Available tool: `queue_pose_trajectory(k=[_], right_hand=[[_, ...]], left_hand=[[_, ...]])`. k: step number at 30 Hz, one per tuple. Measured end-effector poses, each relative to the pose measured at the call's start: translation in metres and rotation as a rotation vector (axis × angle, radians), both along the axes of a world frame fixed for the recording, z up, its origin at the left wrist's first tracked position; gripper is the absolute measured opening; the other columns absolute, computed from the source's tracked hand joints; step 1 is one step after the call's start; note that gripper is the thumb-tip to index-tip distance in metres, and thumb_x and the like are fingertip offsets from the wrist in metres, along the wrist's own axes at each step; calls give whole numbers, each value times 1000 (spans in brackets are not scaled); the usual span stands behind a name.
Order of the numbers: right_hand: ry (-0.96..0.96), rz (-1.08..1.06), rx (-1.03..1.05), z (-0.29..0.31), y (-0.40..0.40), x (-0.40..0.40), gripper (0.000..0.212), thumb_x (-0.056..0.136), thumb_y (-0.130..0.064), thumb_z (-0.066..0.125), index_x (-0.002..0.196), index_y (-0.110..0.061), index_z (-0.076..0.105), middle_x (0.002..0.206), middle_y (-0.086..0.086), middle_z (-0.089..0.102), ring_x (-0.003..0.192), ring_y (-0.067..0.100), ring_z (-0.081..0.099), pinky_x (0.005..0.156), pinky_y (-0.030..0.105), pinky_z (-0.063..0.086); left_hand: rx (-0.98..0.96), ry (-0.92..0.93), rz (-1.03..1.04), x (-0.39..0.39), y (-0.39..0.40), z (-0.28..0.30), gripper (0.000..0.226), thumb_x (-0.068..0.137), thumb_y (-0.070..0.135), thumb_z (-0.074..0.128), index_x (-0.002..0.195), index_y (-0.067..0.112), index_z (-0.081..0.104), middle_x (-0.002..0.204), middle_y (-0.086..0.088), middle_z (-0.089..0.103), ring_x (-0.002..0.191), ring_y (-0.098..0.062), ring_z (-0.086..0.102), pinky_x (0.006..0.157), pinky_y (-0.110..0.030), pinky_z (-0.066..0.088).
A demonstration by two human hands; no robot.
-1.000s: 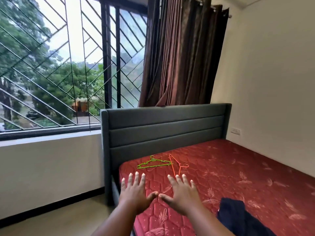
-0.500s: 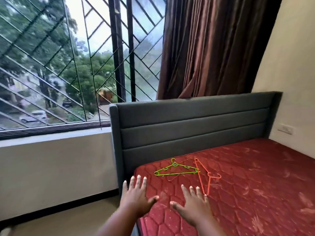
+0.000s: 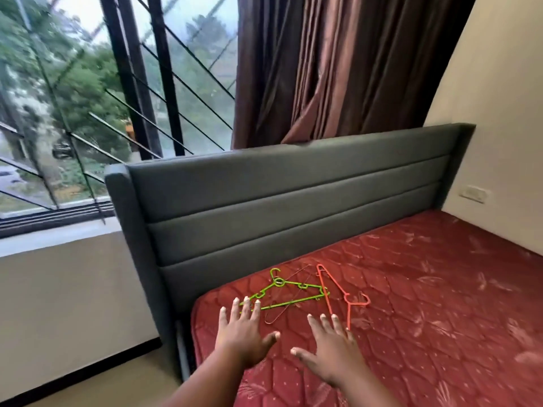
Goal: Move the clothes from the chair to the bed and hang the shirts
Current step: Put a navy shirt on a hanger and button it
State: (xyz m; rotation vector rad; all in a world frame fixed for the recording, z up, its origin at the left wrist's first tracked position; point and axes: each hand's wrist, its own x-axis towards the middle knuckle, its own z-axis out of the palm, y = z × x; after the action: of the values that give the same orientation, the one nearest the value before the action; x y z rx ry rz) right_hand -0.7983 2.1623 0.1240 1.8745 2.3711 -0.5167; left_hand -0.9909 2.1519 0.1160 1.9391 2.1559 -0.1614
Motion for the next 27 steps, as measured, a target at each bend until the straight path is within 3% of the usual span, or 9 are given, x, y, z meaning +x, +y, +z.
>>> queue_pose_trajectory(k=[2, 4, 6, 8, 11, 18, 22, 27], right_hand=[[-3, -22, -34, -15, 39, -8, 125, 53, -98, 5, 156, -29, 8, 164, 4, 9, 151, 27, 0, 119, 48, 13], [-8, -64, -85, -44, 84, -21, 95, 81, -81, 37, 156, -28, 13, 164, 4, 13, 151, 27, 4, 119, 48, 15], [-20, -93, -137, -75, 126, -34, 83, 87, -68, 48, 153, -24, 24, 161, 8, 23, 149, 29, 16, 118, 44, 19], [-33, -105, -223, -115, 168, -53, 70, 90, -59, 53, 144, -17, 41, 149, 13, 44, 138, 31, 39, 110, 37, 35], [11, -137, -347, -168, 205, -90, 52, 90, -47, 56, 130, -14, 55, 132, 15, 59, 122, 32, 56, 96, 34, 45], [22, -228, -556, -266, 250, -157, 51, 87, -37, 56, 135, -24, 48, 135, 11, 58, 124, 31, 55, 99, 35, 47], [14, -299, -622, -286, 258, -175, 39, 92, -31, 48, 130, -20, 46, 136, 11, 56, 126, 30, 54, 101, 37, 45], [-4, -347, -628, -302, 261, -180, 39, 96, -32, 47, 132, -20, 49, 141, 6, 53, 130, 26, 51, 104, 37, 42]], left_hand=[[-31, -3, -44, -8, 42, -19, 89, 91, 73, 24, 156, 19, -4, 164, -6, -8, 149, -29, -14, 119, -53, -6], [-83, 3, -94, -21, 88, -47, 89, 91, 71, 29, 156, 19, -5, 164, -7, -9, 149, -30, -14, 119, -53, -6], [-139, 23, -134, -36, 134, -73, 90, 91, 67, 36, 155, 19, -6, 164, -8, -8, 150, -30, -12, 119, -53, -6], [-210, 20, -164, -53, 176, -106, 92, 91, 63, 43, 155, 17, -4, 164, -9, -5, 150, -32, -8, 118, -54, -5], [-299, 28, -184, -78, 208, -150, 95, 90, 60, 48, 155, 16, -4, 164, -10, -4, 150, -32, -6, 118, -53, -4], [-447, 121, -351, -124, 227, -219, 91, 93, 57, 46, 155, 13, -4, 163, -14, -5, 149, -35, -6, 118, -55, -3], [-458, 116, -388, -129, 242, -237, 90, 93, 53, 49, 155, 14, -3, 163, -14, -5, 150, -34, -4, 119, -54, 1], [-460, 50, -375, -124, 251, -247, 86, 95, 50, 47, 156, 15, -3, 164, -10, -5, 150, -31, -10, 118, -50, -2]])
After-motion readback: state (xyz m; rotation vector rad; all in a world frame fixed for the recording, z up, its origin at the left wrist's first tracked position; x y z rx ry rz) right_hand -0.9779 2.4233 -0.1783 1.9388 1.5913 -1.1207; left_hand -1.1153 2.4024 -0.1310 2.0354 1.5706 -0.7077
